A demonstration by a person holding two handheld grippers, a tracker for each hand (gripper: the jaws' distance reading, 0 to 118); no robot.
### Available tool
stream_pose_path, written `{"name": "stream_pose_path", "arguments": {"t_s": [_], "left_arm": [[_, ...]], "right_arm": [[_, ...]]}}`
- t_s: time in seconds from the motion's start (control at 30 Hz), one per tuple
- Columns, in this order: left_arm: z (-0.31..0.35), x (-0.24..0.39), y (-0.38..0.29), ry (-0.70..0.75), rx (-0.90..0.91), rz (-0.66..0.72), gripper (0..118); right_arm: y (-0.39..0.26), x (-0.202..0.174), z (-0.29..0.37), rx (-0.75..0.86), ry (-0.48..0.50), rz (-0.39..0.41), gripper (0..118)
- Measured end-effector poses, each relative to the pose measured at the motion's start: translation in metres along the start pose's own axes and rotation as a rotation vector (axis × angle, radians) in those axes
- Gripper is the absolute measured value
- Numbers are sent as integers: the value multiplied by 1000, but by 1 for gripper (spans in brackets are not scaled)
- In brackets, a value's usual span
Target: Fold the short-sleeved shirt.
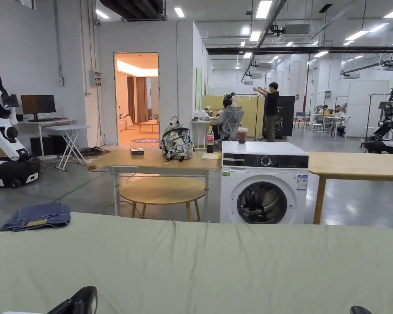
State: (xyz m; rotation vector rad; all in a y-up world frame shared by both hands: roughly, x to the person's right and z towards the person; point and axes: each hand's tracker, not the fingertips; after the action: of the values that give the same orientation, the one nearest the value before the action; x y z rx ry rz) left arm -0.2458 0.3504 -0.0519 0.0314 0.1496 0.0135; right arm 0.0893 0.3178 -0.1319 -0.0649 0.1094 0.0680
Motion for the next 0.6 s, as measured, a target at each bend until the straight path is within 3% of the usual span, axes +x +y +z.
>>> {"name": "stream_pose_path", "arguments": {"t_s": [0.6], "left_arm": [[0,-2,-3,-2,0,9,0]], "right_arm": [[-1,-1,0,-7,7,-7,0]]}}
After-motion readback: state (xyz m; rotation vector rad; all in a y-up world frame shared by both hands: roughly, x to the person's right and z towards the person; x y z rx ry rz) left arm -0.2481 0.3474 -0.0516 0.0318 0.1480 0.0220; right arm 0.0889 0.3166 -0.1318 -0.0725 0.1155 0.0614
